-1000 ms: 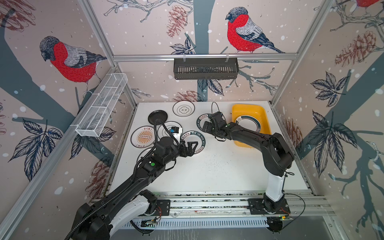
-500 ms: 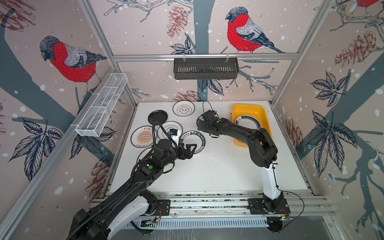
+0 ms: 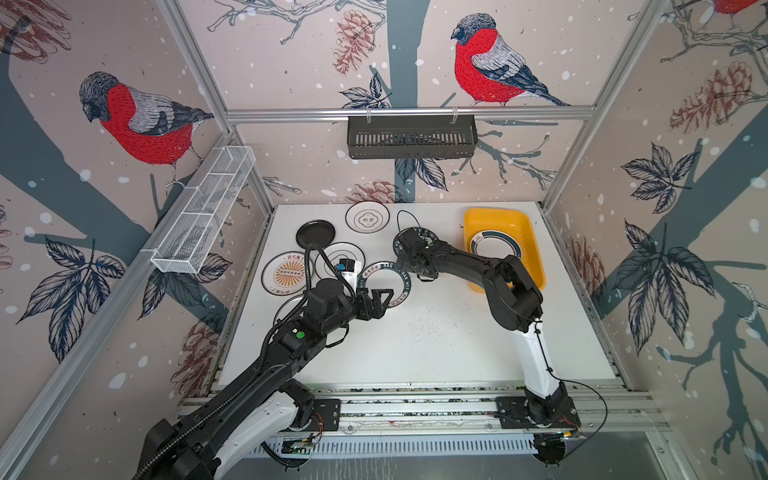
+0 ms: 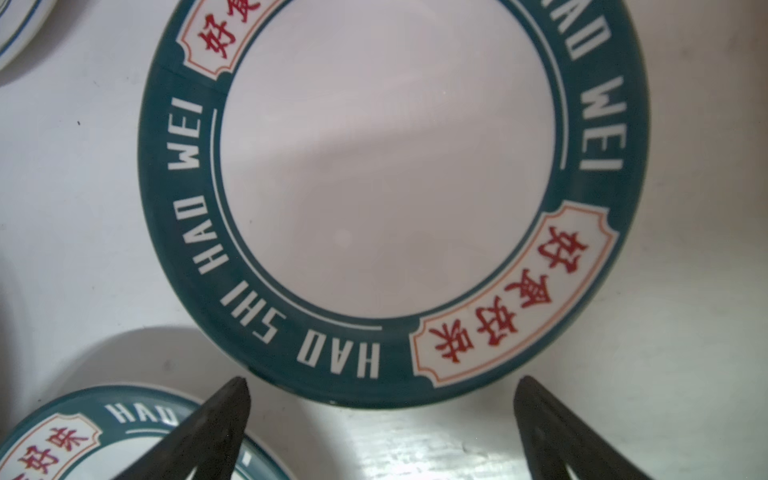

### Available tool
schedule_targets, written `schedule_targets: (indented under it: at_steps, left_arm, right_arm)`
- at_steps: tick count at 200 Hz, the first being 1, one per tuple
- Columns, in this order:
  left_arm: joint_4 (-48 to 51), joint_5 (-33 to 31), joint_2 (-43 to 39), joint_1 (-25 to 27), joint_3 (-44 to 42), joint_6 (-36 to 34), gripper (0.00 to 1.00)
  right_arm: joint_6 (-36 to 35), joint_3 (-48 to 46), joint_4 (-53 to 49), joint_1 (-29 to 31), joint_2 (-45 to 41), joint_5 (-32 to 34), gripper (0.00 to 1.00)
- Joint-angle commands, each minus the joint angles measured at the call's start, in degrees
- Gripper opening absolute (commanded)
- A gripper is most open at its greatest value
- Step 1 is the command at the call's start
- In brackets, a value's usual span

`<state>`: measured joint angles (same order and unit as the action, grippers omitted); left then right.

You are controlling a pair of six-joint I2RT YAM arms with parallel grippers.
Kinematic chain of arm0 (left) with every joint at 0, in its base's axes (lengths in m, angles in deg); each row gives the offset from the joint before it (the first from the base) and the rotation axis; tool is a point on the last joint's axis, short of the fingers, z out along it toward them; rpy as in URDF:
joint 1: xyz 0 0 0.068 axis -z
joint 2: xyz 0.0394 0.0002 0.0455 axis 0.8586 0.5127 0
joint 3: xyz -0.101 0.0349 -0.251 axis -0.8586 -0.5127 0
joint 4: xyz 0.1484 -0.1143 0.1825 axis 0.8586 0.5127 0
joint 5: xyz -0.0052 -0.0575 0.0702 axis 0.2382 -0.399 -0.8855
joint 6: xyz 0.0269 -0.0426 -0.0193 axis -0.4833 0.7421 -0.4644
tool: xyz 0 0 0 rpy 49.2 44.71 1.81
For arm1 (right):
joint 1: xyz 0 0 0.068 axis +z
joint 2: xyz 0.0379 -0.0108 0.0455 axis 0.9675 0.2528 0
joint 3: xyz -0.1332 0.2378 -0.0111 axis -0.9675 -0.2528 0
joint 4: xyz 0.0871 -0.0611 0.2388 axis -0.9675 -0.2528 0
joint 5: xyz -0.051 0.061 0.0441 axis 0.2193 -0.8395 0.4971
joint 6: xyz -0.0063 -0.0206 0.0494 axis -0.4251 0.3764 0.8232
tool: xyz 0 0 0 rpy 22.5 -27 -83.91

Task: Place the plates into the plastic bin on the countertop
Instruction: 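Move the right gripper over the 'HAO SHI HAO WEI' green-rim plate, then lower the right gripper and pinch the green plate's rim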

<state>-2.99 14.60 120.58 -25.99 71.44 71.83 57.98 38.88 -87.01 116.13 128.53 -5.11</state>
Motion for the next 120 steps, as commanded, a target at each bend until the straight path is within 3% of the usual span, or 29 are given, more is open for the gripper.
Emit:
schedule_targets:
  at_steps: [1,19,64,120]
  left_arm:
    - [-1.3,0.06,0.32,-0.07,-0.43,0.54,0.97]
    - [-0.99,-1.36,1.07,-0.04,-0.58,0.78,0.97]
    - [-3.97,-4.27,1.96,-0.08,-1.92,2.47,0.96]
    - [-7.54,-7.16,3.61,-0.28,-0.76,-1.72,0.96]
  right_arm:
    - [0.45,-6.0,10.31,0.05,-5.11,-7.25,0.99]
    - [-0.49,-10.14,15.23,0.1,-8.86,-12.61,0.99]
    - [-1.28,-18.74,19.33,1.06,-16.18,-18.63,1.0]
    - [-1.17,-30.27,24.63,1.15,-22.31,-25.74,0.96]
